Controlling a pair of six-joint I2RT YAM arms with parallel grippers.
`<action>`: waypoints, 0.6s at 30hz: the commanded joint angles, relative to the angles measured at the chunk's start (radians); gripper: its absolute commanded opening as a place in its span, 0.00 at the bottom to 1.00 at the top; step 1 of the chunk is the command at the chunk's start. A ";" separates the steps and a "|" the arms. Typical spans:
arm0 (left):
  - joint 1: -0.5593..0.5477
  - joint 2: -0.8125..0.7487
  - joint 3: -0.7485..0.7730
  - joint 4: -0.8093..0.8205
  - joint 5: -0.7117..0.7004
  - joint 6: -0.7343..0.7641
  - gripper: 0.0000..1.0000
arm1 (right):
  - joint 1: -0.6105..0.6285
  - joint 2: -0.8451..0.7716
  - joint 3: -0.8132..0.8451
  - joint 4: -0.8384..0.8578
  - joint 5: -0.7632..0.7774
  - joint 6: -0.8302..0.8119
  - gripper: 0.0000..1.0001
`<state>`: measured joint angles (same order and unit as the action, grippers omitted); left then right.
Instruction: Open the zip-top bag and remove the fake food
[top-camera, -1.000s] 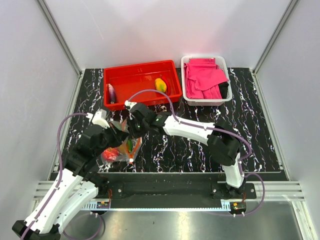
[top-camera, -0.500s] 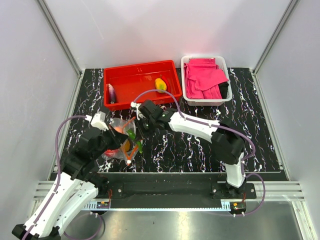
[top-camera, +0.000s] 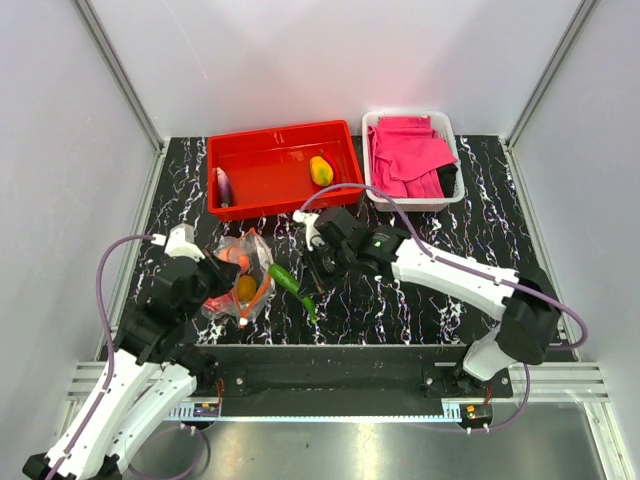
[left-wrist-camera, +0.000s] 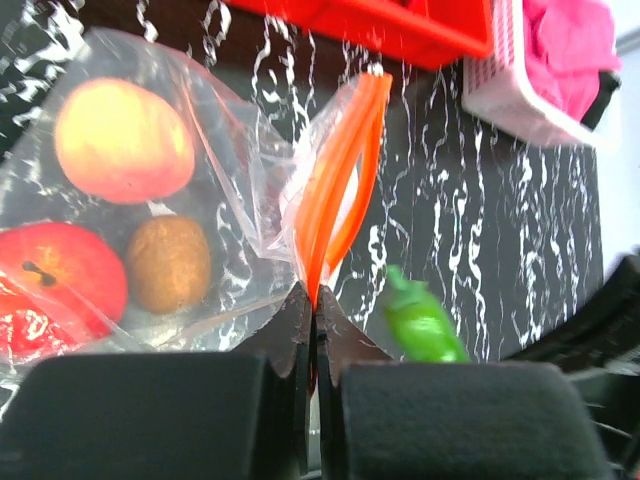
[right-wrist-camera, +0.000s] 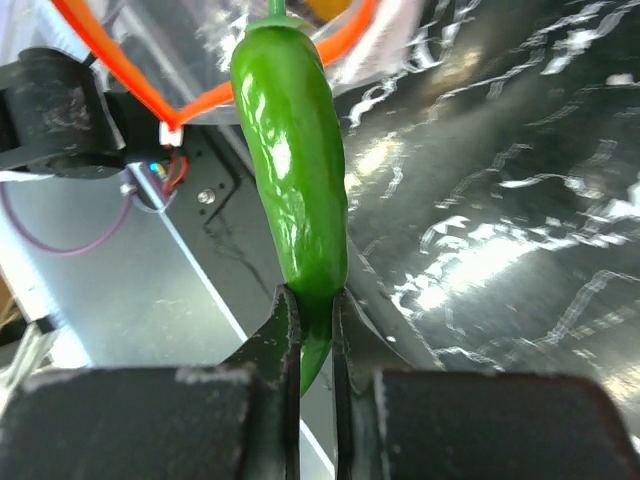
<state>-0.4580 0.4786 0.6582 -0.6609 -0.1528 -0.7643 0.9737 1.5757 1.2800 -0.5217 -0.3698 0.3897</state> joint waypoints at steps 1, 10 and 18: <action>-0.002 -0.035 0.050 0.001 -0.085 -0.010 0.00 | -0.007 -0.089 0.024 -0.058 0.175 -0.054 0.00; -0.002 -0.048 0.049 -0.009 -0.074 0.005 0.00 | -0.134 0.024 0.281 -0.064 0.445 -0.144 0.00; -0.002 -0.017 0.078 -0.008 -0.062 0.037 0.00 | -0.263 0.343 0.639 -0.080 0.686 -0.307 0.00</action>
<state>-0.4580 0.4477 0.6842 -0.7040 -0.2035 -0.7559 0.7780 1.7981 1.7664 -0.5987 0.1493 0.1947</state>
